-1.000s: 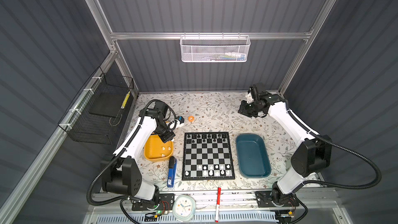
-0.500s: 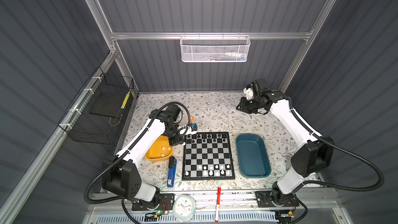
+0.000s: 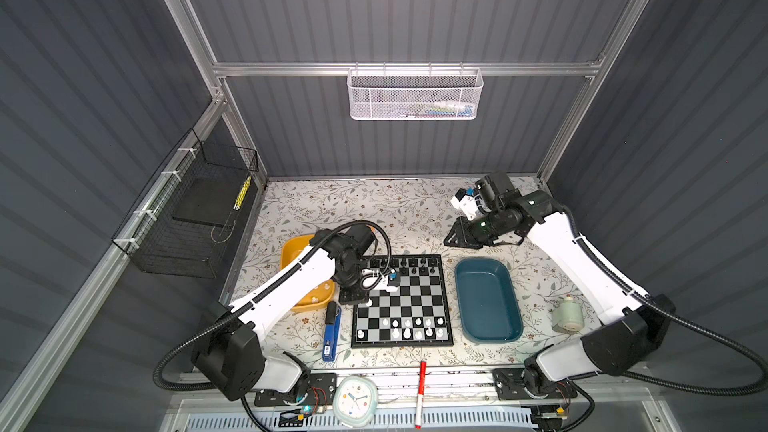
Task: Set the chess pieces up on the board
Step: 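Carry the white piece over the nearest row while the right arm lowers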
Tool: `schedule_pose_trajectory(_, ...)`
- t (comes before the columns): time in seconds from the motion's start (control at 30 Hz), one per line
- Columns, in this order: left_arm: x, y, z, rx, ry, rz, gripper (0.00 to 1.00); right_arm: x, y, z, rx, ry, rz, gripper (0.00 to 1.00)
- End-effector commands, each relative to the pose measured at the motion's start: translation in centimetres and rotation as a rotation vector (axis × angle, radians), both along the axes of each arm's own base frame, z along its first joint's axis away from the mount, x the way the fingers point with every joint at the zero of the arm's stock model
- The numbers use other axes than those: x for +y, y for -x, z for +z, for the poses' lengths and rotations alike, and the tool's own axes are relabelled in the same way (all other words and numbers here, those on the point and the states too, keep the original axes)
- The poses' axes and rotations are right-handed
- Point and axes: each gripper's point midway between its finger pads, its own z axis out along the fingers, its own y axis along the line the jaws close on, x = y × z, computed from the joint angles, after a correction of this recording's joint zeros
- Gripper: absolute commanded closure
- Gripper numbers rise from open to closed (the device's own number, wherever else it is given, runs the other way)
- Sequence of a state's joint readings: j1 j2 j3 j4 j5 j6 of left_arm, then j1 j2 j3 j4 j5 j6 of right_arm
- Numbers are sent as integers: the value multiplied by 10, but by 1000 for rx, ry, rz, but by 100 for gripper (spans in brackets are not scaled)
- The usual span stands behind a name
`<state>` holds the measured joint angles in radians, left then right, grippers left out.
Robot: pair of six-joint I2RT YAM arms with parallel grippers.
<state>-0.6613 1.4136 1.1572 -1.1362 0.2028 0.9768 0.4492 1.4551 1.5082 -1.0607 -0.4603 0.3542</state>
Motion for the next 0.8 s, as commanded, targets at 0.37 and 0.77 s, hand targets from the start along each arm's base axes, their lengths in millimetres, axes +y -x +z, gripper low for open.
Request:
schedule_pose_trajectory(0.37, -16, 26, -27, 39, -82, -77, 98, -35, 49, -3, -7, 31, -80, 76)
schedule_pose_trajectory(0.77, -16, 33, -40, 54, -153, -35, 98, -39, 58, -7, -29, 32, -62, 75)
